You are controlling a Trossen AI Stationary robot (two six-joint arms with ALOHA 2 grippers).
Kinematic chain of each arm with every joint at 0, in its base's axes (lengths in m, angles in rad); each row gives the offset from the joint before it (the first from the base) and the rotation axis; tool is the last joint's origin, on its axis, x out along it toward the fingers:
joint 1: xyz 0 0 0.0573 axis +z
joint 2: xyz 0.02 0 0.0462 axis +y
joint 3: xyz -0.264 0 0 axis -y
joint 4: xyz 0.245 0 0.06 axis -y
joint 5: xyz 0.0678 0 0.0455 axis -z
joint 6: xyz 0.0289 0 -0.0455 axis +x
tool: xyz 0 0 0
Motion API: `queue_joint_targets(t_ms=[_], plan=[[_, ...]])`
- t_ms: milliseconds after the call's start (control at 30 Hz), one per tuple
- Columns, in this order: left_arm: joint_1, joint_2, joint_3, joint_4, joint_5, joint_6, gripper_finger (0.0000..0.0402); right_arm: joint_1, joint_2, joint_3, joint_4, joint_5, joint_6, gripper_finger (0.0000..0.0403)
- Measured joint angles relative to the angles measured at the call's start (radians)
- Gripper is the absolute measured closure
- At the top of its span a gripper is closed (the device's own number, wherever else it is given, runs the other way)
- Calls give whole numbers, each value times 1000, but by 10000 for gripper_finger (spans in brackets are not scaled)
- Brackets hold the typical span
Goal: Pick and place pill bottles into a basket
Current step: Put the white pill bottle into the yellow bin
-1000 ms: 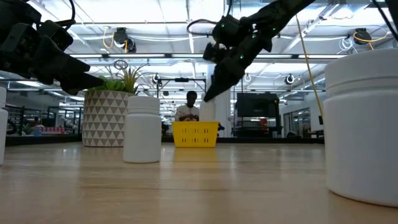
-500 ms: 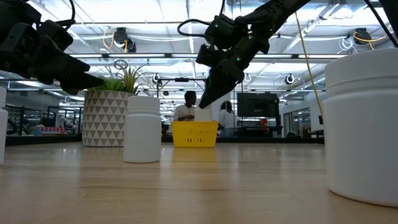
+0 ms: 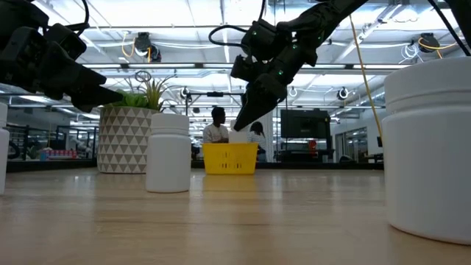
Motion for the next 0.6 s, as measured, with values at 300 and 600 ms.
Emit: queue_joint_targets(t_ms=[300,600], plan=[[0,0,0,0,0,0,92,-4,0,0,-28,1,6,252],[0,0,0,0,0,0,92,-27,0,-50,-3,1,28,252]])
